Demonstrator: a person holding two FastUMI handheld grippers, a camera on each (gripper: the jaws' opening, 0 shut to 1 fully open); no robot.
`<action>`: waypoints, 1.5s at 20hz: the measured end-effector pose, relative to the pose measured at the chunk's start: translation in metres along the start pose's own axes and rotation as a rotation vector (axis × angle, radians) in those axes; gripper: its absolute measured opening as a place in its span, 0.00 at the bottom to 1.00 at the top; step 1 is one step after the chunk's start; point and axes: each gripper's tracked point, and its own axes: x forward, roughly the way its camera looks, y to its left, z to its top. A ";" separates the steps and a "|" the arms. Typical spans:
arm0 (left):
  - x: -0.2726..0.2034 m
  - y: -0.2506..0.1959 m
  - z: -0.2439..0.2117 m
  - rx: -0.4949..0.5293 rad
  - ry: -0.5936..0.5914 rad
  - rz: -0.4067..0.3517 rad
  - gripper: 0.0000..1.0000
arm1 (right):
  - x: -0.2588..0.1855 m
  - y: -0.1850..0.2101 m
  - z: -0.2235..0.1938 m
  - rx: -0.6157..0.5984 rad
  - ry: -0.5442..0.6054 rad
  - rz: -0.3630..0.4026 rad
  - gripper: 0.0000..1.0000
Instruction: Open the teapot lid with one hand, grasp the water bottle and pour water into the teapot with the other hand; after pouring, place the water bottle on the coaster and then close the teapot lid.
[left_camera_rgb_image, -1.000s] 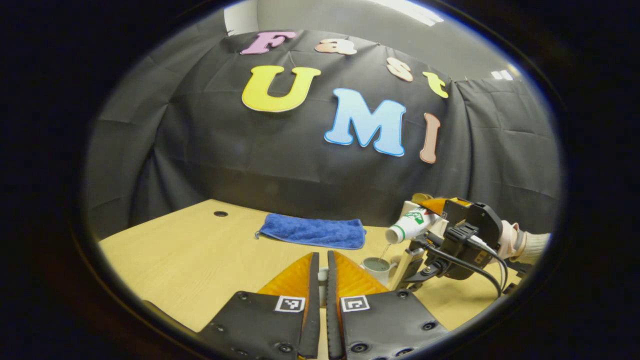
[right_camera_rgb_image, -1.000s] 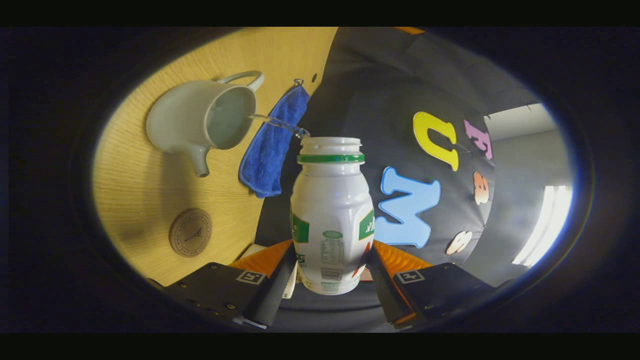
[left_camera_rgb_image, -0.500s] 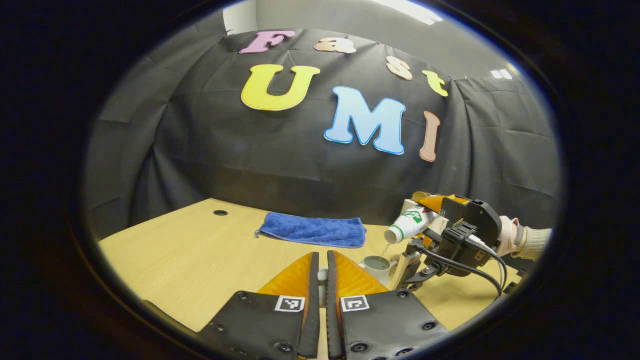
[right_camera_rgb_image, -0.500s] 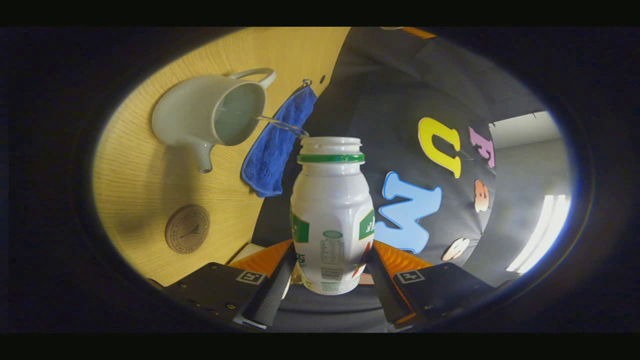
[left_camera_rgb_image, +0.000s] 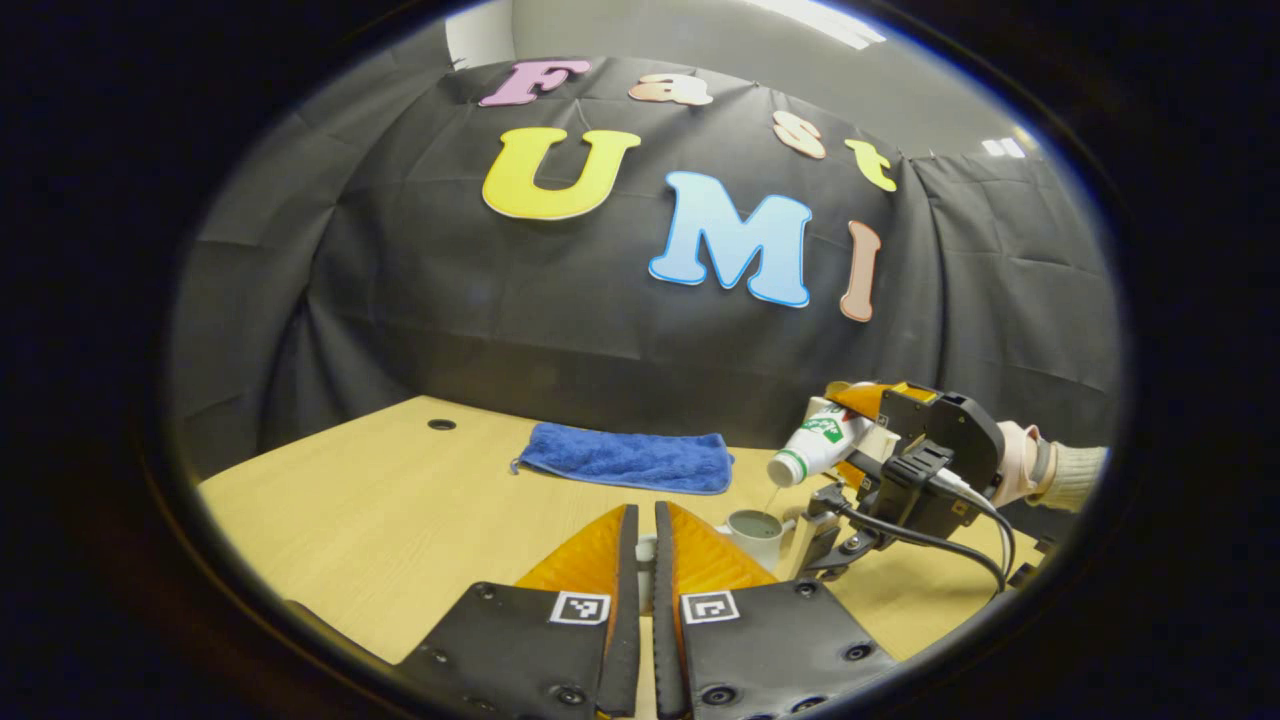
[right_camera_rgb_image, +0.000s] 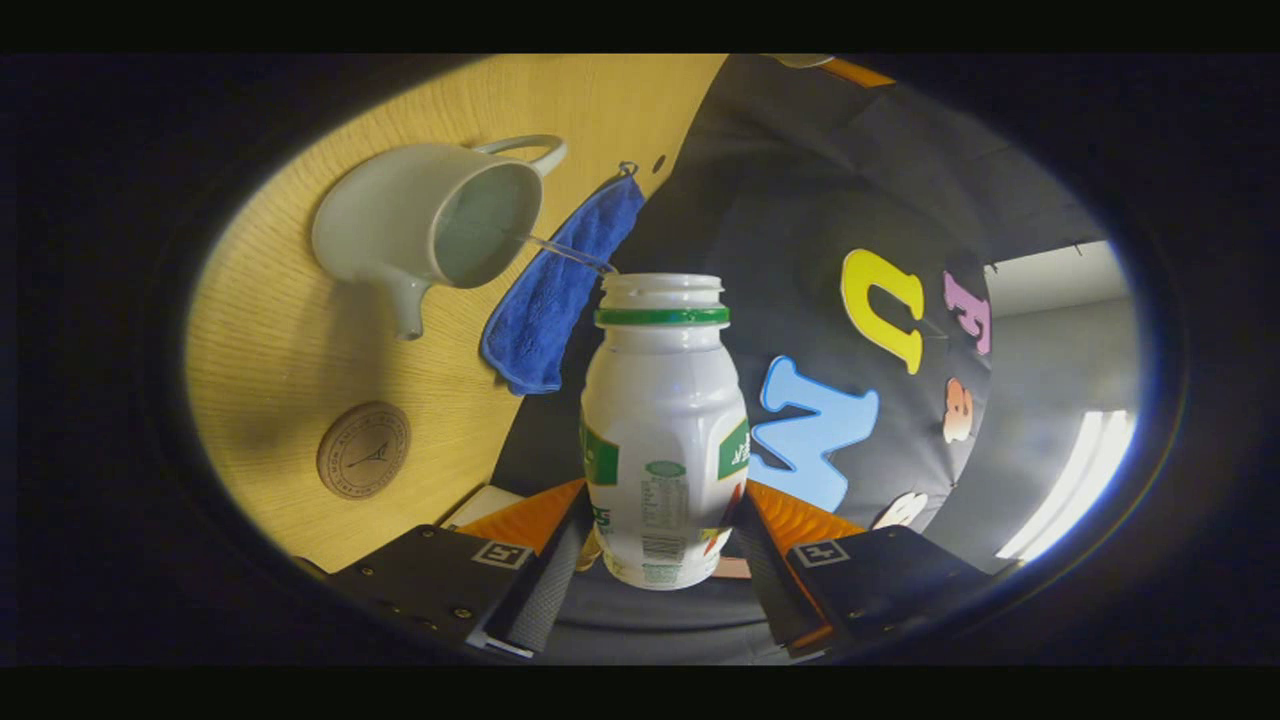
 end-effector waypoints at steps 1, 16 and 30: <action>0.001 0.000 0.001 -0.001 0.001 0.000 0.16 | 0.000 0.000 0.000 -0.007 -0.003 -0.001 0.79; 0.000 0.000 0.001 -0.003 -0.002 0.003 0.12 | 0.007 -0.009 -0.001 -0.118 -0.045 0.003 0.80; -0.001 -0.001 0.000 0.001 0.011 0.002 0.12 | 0.009 -0.017 0.004 -0.212 -0.096 -0.038 0.79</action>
